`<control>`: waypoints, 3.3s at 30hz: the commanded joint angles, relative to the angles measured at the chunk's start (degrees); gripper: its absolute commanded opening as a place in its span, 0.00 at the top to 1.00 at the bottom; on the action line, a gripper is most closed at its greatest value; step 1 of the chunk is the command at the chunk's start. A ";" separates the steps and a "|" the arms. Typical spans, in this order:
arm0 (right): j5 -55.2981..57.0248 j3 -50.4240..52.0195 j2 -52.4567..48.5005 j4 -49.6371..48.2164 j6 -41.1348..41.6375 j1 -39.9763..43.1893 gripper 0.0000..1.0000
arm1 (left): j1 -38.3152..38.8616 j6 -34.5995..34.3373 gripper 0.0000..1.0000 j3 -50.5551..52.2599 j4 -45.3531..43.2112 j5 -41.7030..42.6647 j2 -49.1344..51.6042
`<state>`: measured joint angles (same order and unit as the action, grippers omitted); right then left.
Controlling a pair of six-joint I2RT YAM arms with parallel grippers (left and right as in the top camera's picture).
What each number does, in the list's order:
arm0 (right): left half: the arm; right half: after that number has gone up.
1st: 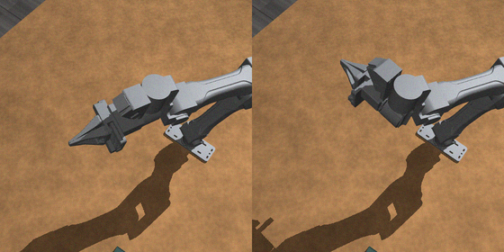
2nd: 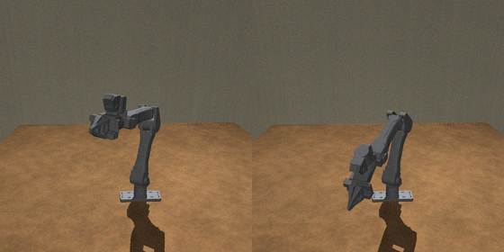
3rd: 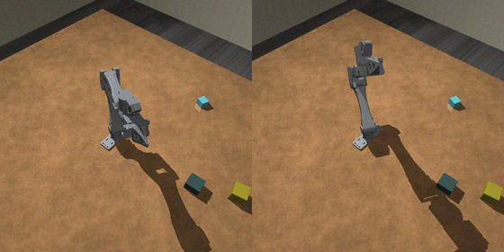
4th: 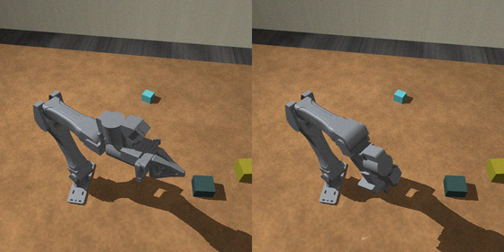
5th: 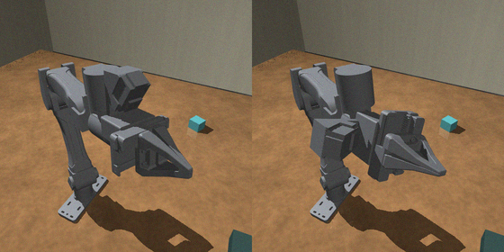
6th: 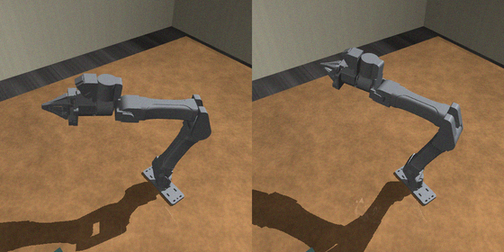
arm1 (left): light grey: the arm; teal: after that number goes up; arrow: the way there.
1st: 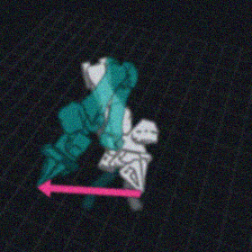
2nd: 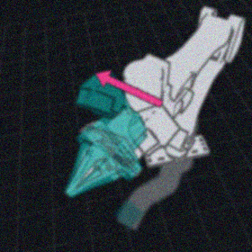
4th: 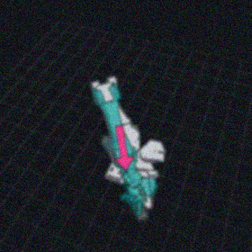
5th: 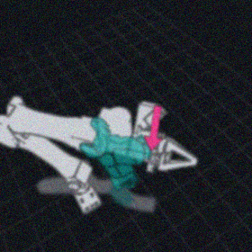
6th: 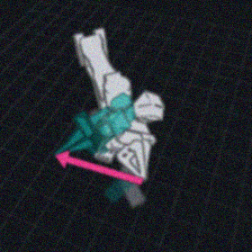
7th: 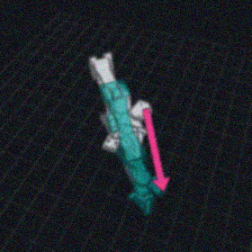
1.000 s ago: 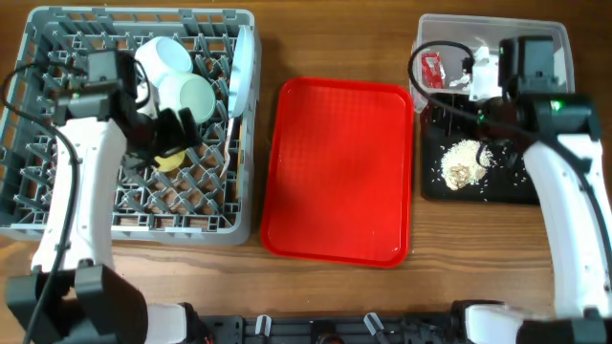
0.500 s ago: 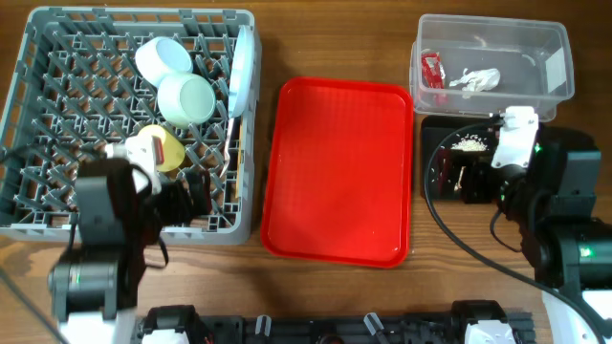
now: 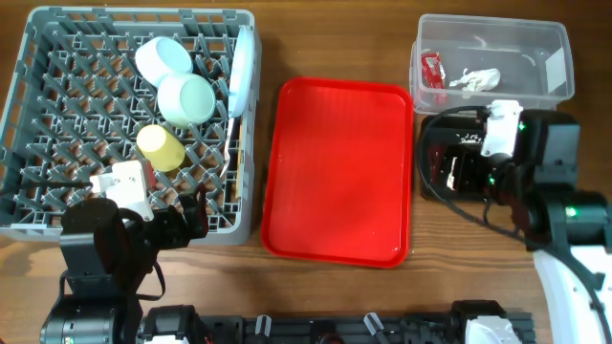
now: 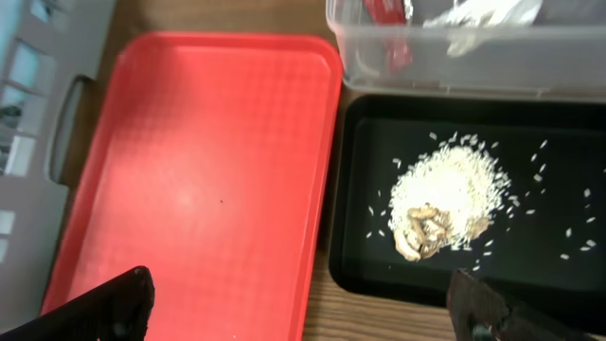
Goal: Sort waste into correct bins and load items into the dishwasher rack
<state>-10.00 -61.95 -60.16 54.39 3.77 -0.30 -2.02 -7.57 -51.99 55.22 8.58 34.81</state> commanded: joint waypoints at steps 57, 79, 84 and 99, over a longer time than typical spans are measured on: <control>4.07 61.66 59.78 -54.71 -6.75 -0.17 0.00 | 0.04 0.96 0.00 0.48 -0.13 -0.33 -0.15; 4.07 61.66 59.58 -54.71 -6.78 -0.17 0.00 | 0.04 0.96 0.00 0.48 -0.13 -0.33 -0.17; 4.07 61.66 59.58 -54.71 -6.75 -0.17 0.00 | 0.04 0.94 0.00 0.48 0.72 -0.31 -1.16; 4.07 61.66 59.58 -54.73 -6.78 -0.17 0.00 | -3.48 0.85 0.00 28.17 -22.03 -0.09 -27.19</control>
<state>-6.96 -0.36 -0.89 0.01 -2.31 -0.30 -5.32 -7.55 -31.42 39.83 8.60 13.61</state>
